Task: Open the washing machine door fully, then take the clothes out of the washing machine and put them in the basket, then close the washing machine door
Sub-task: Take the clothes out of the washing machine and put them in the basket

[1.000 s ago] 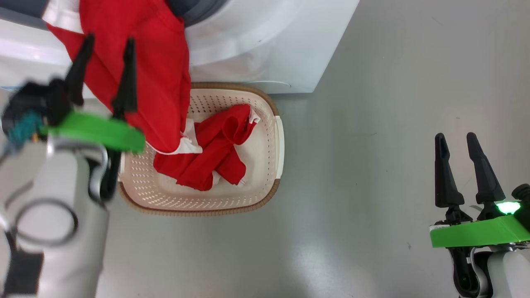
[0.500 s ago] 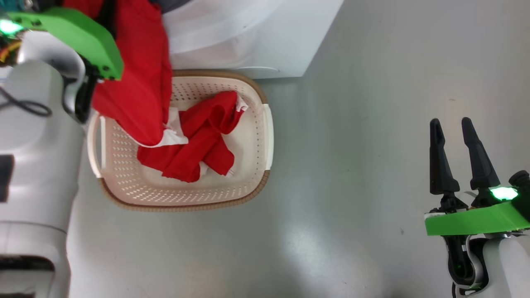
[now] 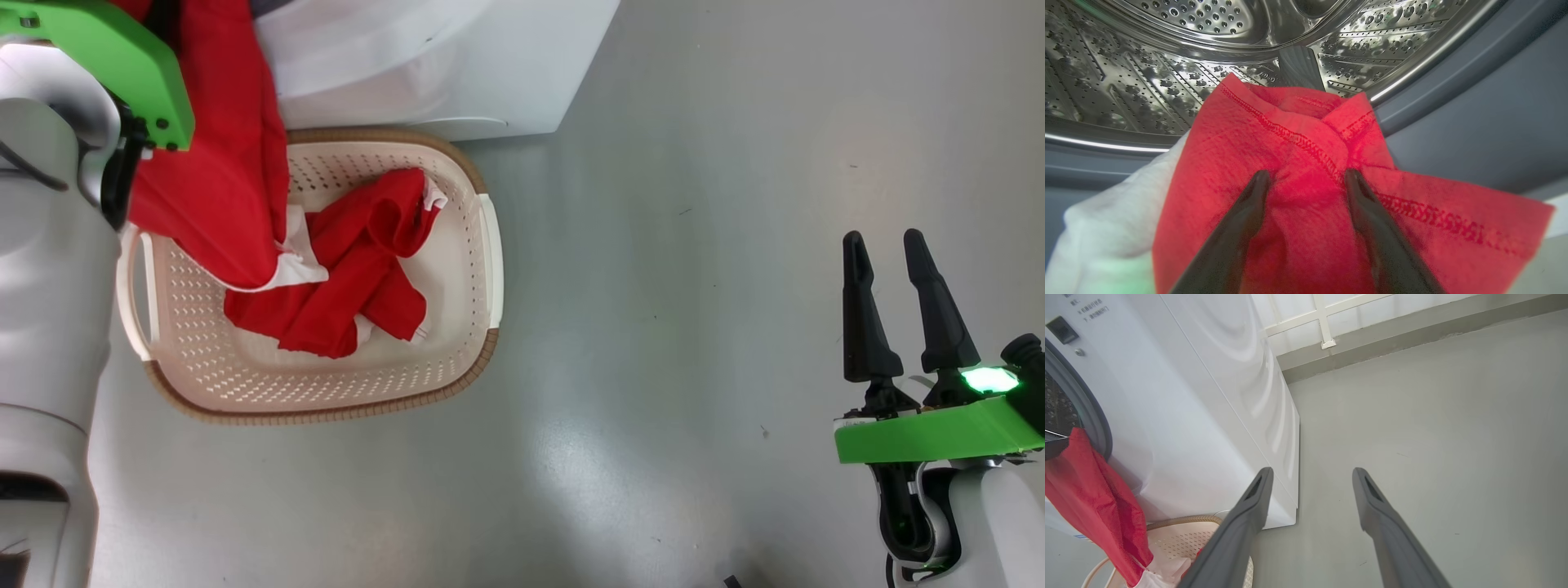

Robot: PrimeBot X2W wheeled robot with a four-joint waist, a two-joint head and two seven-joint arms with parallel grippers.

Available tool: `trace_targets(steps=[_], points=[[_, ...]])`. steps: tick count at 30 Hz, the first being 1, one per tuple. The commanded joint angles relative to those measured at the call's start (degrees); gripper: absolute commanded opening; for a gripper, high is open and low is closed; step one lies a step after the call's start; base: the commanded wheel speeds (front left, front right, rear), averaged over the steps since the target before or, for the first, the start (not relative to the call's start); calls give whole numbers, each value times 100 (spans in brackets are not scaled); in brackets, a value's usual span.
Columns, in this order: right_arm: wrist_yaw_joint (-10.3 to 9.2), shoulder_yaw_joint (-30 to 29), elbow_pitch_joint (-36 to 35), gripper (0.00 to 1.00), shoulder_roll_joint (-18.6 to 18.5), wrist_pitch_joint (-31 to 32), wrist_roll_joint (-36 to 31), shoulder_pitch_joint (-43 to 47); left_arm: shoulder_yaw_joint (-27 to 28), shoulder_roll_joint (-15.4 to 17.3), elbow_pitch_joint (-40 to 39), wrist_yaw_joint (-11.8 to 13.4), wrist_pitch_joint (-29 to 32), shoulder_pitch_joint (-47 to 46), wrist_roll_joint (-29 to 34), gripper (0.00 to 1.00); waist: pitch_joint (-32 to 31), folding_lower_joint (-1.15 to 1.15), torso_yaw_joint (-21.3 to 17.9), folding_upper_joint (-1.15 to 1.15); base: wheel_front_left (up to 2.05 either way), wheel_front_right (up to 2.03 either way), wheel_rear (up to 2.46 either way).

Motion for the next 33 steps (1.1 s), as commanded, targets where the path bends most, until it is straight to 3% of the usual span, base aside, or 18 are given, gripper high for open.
trace_targets(steps=[1,2,3,4,14,19,24,33], points=[[36,134,-126,100,-41,-36,41,-45,27,296,-53,6,-30,-95,27,47,4,0,-2,0,0,0,0],[36,132,-126,100,-41,-36,42,-53,11,296,-30,6,-39,-105,22,37,5,0,-3,0,0,0,0],[36,130,-127,100,-41,-36,43,-61,-4,298,-10,6,-50,-114,17,11,7,0,-4,0,0,0,0],[36,127,-128,100,-41,-36,43,-68,-16,300,7,6,-66,-121,8,0,8,0,-2,0,0,0,0],[36,80,-103,100,-41,-36,2,-89,-33,217,36,5,-618,-72,-239,0,-52,0,108,0,0,0,0],[36,14,-93,100,-41,-36,-30,-15,101,208,-310,5,-881,278,-489,0,-209,0,216,0,0,0,0],[36,-47,-109,100,-41,-36,-66,81,657,268,-1888,65,-894,1157,-587,0,-331,0,325,0,0,0,0],[36,-80,-84,100,-41,-36,-142,251,1667,-259,-4099,43,-896,3026,-208,0,-564,0,526,0,0,0,0]])
